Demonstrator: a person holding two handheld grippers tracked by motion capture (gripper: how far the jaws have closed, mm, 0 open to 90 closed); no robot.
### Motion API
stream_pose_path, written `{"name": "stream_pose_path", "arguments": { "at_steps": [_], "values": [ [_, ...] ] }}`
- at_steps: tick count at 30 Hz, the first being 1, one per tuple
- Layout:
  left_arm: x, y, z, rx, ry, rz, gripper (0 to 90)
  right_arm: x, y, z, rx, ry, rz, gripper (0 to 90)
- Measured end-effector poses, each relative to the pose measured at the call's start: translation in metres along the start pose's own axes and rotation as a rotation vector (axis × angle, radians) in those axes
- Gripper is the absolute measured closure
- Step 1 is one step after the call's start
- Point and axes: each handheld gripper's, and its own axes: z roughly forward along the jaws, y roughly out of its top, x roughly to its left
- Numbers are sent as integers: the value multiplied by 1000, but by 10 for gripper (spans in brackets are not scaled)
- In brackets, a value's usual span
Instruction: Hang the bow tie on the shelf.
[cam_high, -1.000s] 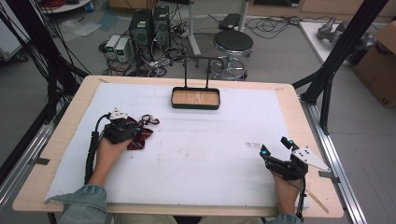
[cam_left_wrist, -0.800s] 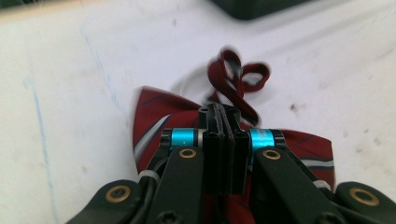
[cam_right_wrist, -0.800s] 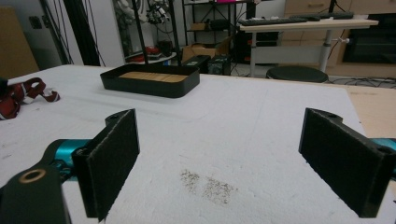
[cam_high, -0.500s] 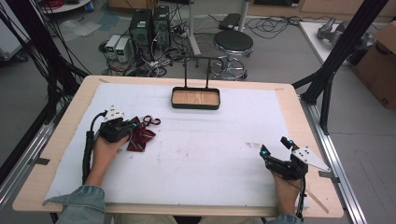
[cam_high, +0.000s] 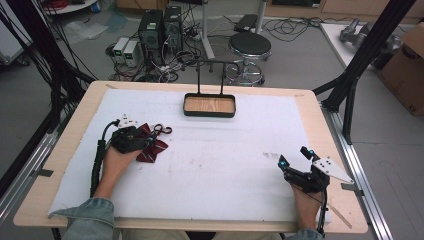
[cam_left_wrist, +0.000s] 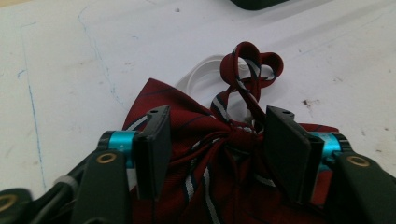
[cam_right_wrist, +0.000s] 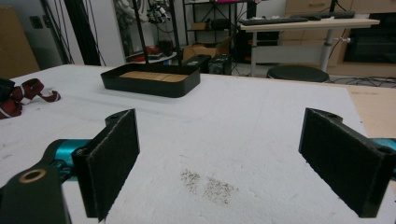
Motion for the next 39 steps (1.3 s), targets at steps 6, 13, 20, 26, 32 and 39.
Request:
{"name": "stream_pose_path", "arguments": {
  "at_steps": [6, 13, 20, 26, 32, 39],
  "values": [
    [0, -3, 4, 63, -23, -6, 445, 0, 0, 0, 1, -1, 1, 114],
    [0, -5, 5, 72, -62, 22, 561, 0, 0, 1, 2, -4, -2, 114],
    [-2, -6, 5, 57, -78, 30, 717, 0, 0, 0, 4, -7, -2, 114],
    [-9, -1, -1, 48, -55, 111, 725, 0, 0, 0, 5, -5, -1, 114],
    [-11, 8, -17, -47, -65, 137, 724, 0, 0, 0, 4, -4, -2, 114],
    [-20, 27, -38, -158, -65, 221, 724, 0, 0, 0, 4, -5, 0, 114]
  ]
}}
